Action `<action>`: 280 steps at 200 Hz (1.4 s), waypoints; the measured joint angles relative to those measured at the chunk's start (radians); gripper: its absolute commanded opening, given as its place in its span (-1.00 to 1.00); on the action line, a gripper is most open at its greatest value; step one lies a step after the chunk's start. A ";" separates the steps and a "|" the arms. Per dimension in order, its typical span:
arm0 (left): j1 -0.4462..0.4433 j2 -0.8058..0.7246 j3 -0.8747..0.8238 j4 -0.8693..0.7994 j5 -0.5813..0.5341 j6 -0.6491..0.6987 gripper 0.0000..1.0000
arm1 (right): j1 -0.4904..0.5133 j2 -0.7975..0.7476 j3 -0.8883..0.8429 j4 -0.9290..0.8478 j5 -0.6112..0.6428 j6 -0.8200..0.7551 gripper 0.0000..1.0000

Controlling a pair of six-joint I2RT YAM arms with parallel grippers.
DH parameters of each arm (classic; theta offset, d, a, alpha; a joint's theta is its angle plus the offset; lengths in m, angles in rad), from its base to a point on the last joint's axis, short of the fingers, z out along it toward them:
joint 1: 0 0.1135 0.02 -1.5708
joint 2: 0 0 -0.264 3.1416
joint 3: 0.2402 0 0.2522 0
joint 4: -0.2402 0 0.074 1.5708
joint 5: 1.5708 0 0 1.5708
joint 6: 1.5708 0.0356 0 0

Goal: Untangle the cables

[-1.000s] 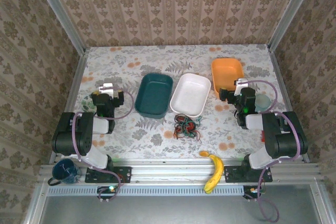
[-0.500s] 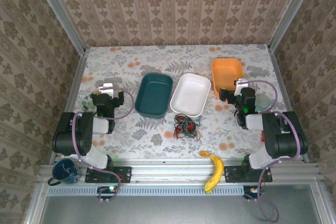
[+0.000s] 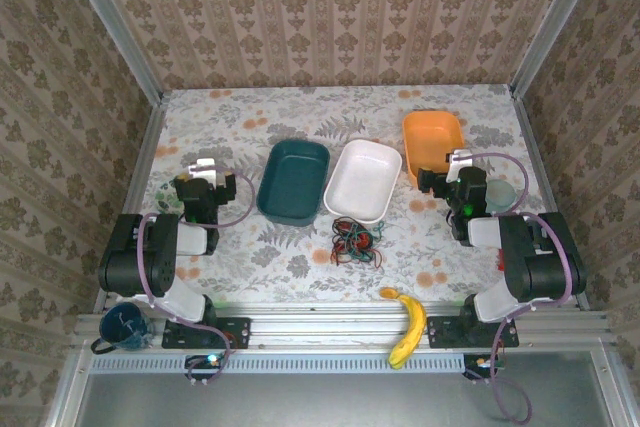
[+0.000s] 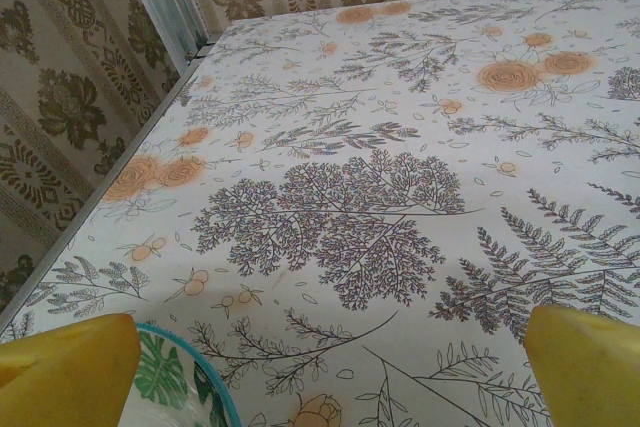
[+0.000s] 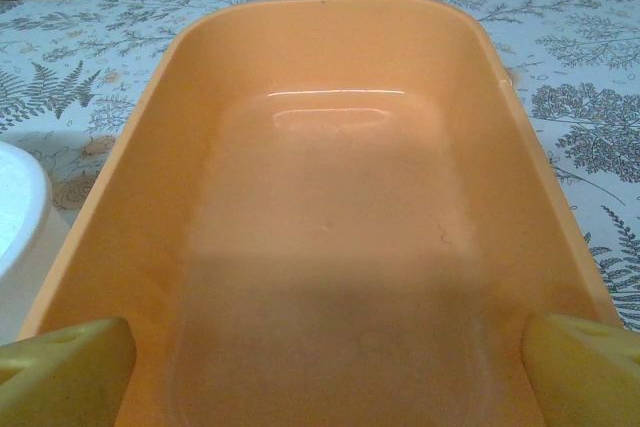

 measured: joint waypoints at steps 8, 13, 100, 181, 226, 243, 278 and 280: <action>0.000 0.000 0.000 0.000 0.000 0.000 1.00 | 0.000 0.000 0.000 0.000 0.000 0.000 1.00; 0.000 0.000 0.000 0.000 0.000 0.000 1.00 | 0.000 0.000 0.000 0.000 0.000 0.000 1.00; 0.038 0.000 0.002 -0.027 0.024 -0.001 1.00 | -0.001 -0.087 0.123 -0.307 0.039 0.045 0.86; -0.060 -0.268 0.415 -0.673 -0.008 -0.139 1.00 | 0.349 -0.291 0.378 -0.837 0.171 0.159 0.83; -0.311 -0.176 0.446 -0.903 -0.015 -0.471 1.00 | 0.480 -0.218 0.492 -1.026 0.151 0.313 0.73; -0.379 -0.128 0.444 -1.033 -0.039 -0.618 1.00 | 0.480 -0.174 0.533 -1.087 0.147 0.412 0.65; -0.446 -0.112 0.446 -1.217 -0.134 -0.762 1.00 | 0.480 -0.072 0.537 -1.143 0.110 0.547 0.43; -0.447 -0.112 0.446 -1.221 -0.137 -0.763 1.00 | 0.480 -0.066 0.537 -1.143 0.107 0.554 0.40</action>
